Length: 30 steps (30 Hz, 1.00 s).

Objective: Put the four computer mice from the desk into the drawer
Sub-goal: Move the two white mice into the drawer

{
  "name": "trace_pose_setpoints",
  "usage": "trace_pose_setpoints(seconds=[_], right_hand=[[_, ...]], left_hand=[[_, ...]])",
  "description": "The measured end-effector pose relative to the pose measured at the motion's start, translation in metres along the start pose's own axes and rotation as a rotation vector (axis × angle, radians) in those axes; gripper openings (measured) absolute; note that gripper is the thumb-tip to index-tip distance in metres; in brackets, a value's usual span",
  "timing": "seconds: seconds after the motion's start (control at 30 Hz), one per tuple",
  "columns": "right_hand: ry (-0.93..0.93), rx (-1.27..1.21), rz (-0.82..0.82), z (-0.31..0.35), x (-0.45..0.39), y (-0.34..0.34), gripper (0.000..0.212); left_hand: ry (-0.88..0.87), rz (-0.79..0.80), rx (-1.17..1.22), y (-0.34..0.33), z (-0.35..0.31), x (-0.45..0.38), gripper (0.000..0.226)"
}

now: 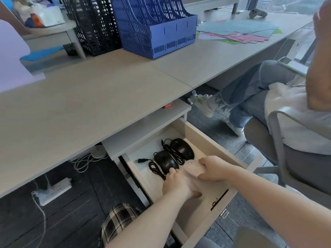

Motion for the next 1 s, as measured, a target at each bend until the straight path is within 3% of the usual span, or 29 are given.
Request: trace_pose_setpoints(seconds=[0.47, 0.77, 0.9, 1.0], right_hand=[[-0.033, 0.205, 0.022, -0.001, -0.014, -0.017, 0.064], [-0.036, 0.157, -0.023, 0.001, -0.006, -0.01, 0.053], [-0.094, 0.071, -0.093, 0.0, 0.007, 0.006, 0.044], [-0.213, 0.074, -0.362, -0.006, 0.03, 0.038, 0.028]], left_hand=[[-0.083, -0.115, -0.26, -0.008, 0.001, -0.008, 0.113], [-0.122, -0.155, -0.263, 0.008, 0.001, -0.006, 0.11], [-0.184, -0.204, -0.238, 0.03, -0.007, -0.003, 0.084], [-0.261, -0.331, -0.233, 0.067, -0.019, 0.006, 0.048]])
Point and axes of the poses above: each hand's wrist, its own x-axis away from the middle knuckle, its own y-axis out of the back of the hand, z = x × y, the point moved 8 cm from there along -x, towards the middle knuckle, and after that the axes turned 9 degrees about -y, right-handed, at the moved point
